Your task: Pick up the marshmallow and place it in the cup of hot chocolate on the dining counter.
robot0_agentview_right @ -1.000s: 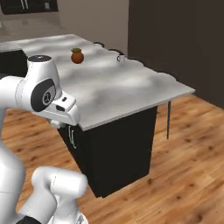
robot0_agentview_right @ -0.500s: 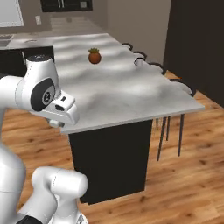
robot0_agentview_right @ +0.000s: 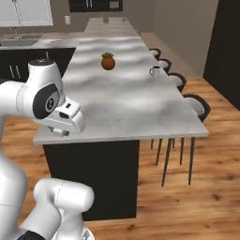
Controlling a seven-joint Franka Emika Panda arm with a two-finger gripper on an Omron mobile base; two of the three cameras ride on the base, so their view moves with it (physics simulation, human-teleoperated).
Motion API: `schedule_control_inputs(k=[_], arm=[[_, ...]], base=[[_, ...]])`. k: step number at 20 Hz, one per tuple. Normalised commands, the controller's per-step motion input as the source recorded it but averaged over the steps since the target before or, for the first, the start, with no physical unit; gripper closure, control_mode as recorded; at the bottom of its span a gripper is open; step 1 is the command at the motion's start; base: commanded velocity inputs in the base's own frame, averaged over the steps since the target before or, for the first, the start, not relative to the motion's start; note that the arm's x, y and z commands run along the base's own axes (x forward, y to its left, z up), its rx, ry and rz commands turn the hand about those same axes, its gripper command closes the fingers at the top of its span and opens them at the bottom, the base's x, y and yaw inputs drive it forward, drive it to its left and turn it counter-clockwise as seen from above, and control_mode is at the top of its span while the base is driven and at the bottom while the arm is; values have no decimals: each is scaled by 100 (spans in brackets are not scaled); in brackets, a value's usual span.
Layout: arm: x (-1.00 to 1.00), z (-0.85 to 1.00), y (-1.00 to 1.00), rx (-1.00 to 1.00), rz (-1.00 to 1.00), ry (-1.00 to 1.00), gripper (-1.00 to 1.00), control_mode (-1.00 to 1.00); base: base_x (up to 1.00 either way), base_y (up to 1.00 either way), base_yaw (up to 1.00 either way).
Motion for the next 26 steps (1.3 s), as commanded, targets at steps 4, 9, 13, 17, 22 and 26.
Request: schedule_control_inputs(k=[4,9,13,17,22,26], arm=[[0,0,0,0,0,0,100,100],[0,0,0,0,0,0,100,100],[0,0,0,0,0,0,100,100],[0,0,0,0,0,0,100,100],[0,0,0,0,0,0,100,100],[0,0,0,0,0,0,100,100]], base=[[10,-100,33],[5,-100,27],[3,-100,29],[1,-100,39],[2,-100,47],[3,-100,48]])
